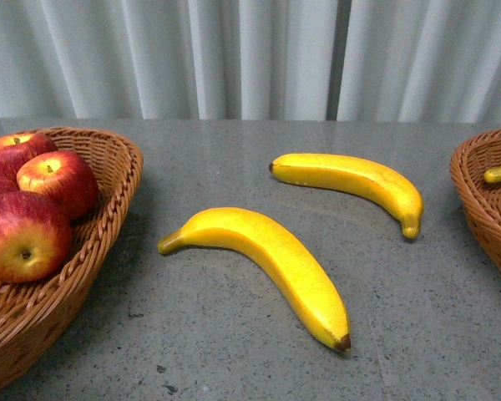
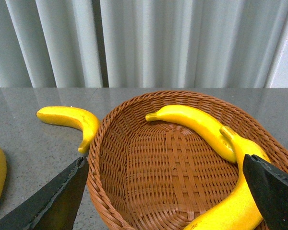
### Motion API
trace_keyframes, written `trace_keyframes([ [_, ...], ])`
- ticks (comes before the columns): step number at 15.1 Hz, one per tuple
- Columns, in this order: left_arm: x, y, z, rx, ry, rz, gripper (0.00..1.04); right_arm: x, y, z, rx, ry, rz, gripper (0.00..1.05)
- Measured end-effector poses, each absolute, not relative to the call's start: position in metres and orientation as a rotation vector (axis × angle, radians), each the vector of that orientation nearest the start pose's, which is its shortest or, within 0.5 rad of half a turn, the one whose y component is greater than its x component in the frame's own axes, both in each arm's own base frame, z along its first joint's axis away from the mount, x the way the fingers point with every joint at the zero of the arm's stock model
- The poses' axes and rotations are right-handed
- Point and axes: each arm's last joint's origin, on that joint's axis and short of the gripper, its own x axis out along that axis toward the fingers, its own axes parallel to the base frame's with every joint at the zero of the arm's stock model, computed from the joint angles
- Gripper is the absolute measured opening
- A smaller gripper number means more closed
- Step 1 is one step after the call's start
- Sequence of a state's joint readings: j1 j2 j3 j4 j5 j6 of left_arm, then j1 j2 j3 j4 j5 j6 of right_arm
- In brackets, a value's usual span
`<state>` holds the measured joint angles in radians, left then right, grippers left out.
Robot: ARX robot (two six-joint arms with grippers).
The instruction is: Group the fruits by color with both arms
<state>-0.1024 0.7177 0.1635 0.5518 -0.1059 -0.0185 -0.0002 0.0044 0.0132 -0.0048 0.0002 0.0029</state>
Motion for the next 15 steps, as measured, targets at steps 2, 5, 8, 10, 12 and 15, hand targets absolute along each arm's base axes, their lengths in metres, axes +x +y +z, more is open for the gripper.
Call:
trace_keyframes([
  [2,0.143,0.001,0.187,-0.017,0.005,0.019,0.01,0.097,0.000,0.167,0.003,-0.004,-0.001,0.98],
  [5,0.131,0.000,0.178,-0.015,0.010,-0.002,0.01,0.097,0.000,0.167,0.003,-0.004,0.000,0.98],
  [8,0.124,0.000,0.174,-0.015,-0.025,-0.002,0.01,0.097,0.000,0.167,0.003,-0.004,0.000,0.98],
  [10,0.122,0.000,0.170,-0.015,-0.005,-0.002,0.01,0.097,0.000,0.167,0.003,-0.004,0.000,0.98],
  [12,0.118,0.000,0.172,-0.015,-0.018,-0.002,0.01,0.097,0.000,0.167,0.003,-0.004,0.000,0.98],
  [15,0.114,0.000,0.171,-0.015,-0.013,-0.002,0.01,0.097,0.000,0.167,0.003,-0.004,0.000,0.98],
])
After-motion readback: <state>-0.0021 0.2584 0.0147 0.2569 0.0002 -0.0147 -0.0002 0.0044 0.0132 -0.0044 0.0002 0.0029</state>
